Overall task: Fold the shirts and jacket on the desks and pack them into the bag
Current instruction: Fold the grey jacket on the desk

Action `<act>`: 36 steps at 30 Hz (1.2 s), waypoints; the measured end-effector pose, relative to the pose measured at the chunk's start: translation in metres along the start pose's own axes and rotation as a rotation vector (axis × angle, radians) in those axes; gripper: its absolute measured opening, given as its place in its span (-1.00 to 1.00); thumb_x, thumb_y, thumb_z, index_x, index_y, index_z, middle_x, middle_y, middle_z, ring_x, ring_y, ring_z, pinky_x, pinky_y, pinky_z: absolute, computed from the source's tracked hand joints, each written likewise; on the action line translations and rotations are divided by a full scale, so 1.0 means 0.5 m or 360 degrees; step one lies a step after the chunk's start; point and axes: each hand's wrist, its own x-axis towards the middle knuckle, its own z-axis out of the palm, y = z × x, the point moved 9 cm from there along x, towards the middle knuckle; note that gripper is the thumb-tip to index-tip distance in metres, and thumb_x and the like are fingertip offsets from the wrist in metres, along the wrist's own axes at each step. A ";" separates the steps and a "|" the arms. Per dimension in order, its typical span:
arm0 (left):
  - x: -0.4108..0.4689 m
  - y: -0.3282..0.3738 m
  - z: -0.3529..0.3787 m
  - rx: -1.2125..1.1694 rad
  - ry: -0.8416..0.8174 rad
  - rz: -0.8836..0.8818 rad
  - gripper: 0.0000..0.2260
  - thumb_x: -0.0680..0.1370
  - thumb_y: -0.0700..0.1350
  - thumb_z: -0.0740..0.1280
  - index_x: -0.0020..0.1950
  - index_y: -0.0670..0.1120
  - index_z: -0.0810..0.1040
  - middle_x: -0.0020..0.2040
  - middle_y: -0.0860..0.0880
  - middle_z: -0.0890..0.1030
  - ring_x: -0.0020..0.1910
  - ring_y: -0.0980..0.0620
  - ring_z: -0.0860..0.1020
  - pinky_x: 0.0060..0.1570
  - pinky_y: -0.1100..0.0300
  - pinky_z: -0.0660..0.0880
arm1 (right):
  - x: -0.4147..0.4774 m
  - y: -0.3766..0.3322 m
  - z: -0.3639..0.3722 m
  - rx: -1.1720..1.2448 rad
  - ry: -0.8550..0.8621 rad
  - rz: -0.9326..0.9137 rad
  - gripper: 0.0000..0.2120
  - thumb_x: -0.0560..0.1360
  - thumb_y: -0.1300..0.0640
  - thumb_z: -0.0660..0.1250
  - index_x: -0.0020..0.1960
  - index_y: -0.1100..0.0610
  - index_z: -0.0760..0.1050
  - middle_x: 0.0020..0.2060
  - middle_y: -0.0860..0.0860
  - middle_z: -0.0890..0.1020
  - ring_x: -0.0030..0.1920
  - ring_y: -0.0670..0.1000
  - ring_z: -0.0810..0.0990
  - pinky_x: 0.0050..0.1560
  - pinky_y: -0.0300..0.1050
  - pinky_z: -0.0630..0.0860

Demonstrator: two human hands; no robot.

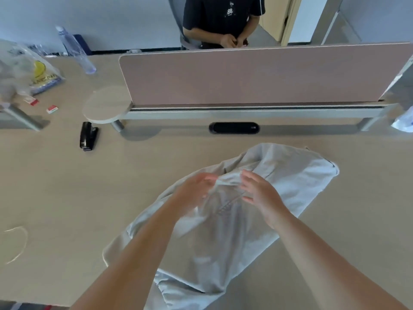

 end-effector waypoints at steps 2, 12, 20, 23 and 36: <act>-0.047 0.005 -0.029 -0.0010 0.0118 0.0030 -0.84 0.39 0.01 0.40 -0.09 0.17 0.71 -0.05 -0.02 0.65 -0.03 -0.01 0.54 0.03 0.05 0.42 | -0.033 -0.004 0.012 0.0114 -0.0047 -0.0019 -0.69 0.65 0.04 0.24 0.38 0.00 0.48 0.21 -0.04 0.60 0.20 -0.04 0.61 0.24 0.03 0.57; -0.293 -0.069 -0.156 0.0073 0.0641 -0.0102 -0.79 0.62 -0.17 0.28 0.02 0.08 0.69 -0.02 0.07 0.66 -0.02 0.08 0.52 0.04 0.16 0.38 | -0.164 0.048 0.178 0.0204 -0.0483 0.0056 -0.86 0.64 0.07 0.28 0.12 -0.08 0.59 0.14 -0.03 0.67 0.09 0.01 0.68 0.06 0.03 0.64; -0.347 -0.114 -0.205 0.0060 0.0659 -0.0169 -0.82 0.62 -0.06 0.30 -0.02 0.12 0.69 0.12 0.01 0.67 0.19 -0.01 0.57 0.27 0.05 0.45 | -0.204 0.095 0.267 0.0225 -0.0588 0.0160 -0.85 0.62 0.07 0.30 0.17 -0.04 0.56 0.12 -0.01 0.66 0.07 0.03 0.68 0.07 0.04 0.66; -0.344 -0.095 -0.206 0.0054 0.0592 -0.0129 -0.80 0.67 -0.11 0.24 0.03 0.05 0.67 0.09 0.00 0.66 0.10 0.01 0.59 0.22 0.06 0.49 | -0.206 0.078 0.284 0.0295 -0.0556 0.0168 -0.78 0.62 0.11 0.30 0.24 0.06 0.57 0.10 0.03 0.67 0.06 0.08 0.69 0.05 0.05 0.65; -0.335 -0.125 -0.317 0.0130 0.0153 0.0076 -0.82 0.63 -0.24 0.25 0.11 -0.14 0.64 -0.04 -0.09 0.68 -0.12 -0.01 0.63 0.14 -0.06 0.56 | -0.242 0.070 0.354 -0.0175 -0.0180 0.0025 -0.73 0.62 0.08 0.28 0.29 0.10 0.53 0.05 0.02 0.68 0.00 0.03 0.69 -0.01 -0.04 0.65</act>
